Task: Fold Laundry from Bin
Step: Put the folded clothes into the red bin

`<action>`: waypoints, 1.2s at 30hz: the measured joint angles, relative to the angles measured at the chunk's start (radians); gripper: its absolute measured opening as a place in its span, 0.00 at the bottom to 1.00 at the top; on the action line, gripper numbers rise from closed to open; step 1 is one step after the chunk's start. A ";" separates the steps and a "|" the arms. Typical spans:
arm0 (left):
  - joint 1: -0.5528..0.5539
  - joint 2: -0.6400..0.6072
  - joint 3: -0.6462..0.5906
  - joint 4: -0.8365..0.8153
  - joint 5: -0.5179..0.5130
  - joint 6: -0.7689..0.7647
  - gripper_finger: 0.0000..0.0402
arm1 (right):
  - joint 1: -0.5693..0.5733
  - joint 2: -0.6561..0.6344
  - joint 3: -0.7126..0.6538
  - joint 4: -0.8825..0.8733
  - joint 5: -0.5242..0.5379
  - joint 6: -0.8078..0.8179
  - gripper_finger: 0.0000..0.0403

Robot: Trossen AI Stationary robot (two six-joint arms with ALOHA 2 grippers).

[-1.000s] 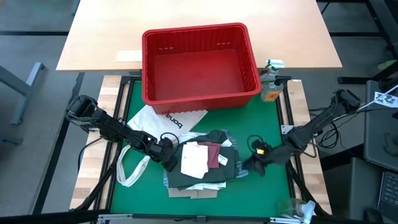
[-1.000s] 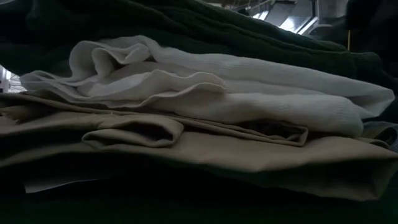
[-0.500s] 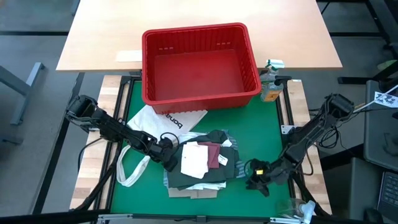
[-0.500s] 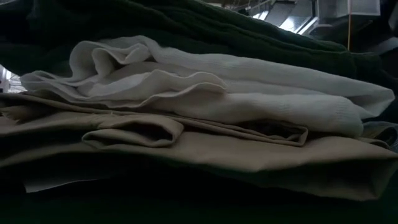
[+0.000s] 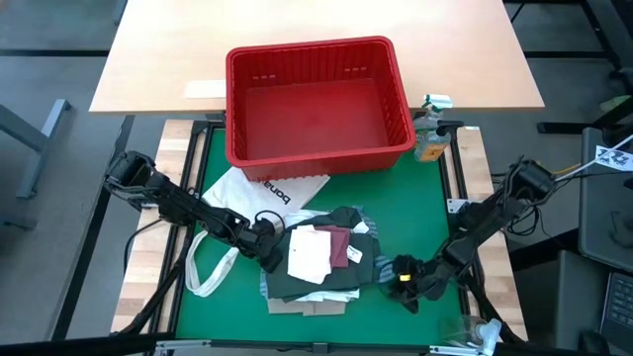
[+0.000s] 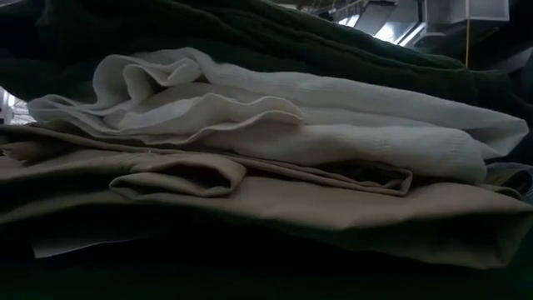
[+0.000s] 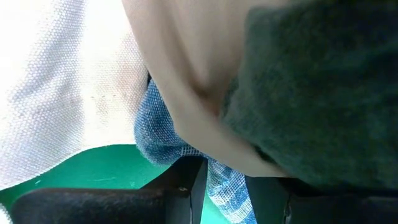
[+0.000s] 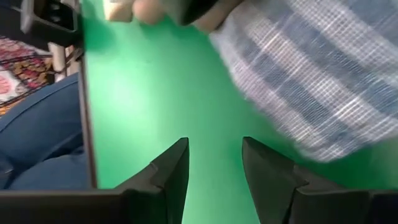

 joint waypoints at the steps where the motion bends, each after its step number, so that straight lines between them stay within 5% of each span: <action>1: 0.000 0.000 0.000 0.000 0.000 0.000 0.24 | 0.000 0.007 0.000 0.000 0.007 -0.004 0.37; 13: 0.000 0.000 0.000 0.000 0.000 0.000 0.24 | -0.081 0.050 0.000 -0.003 0.313 -0.006 0.37; 25: 0.000 0.000 0.000 -0.002 -0.003 0.000 0.24 | -0.173 0.051 -0.001 0.220 0.276 -0.118 0.37; 36: 0.000 0.000 0.000 -0.001 -0.003 -0.003 0.24 | -0.171 0.051 -0.001 0.231 0.237 -0.137 0.37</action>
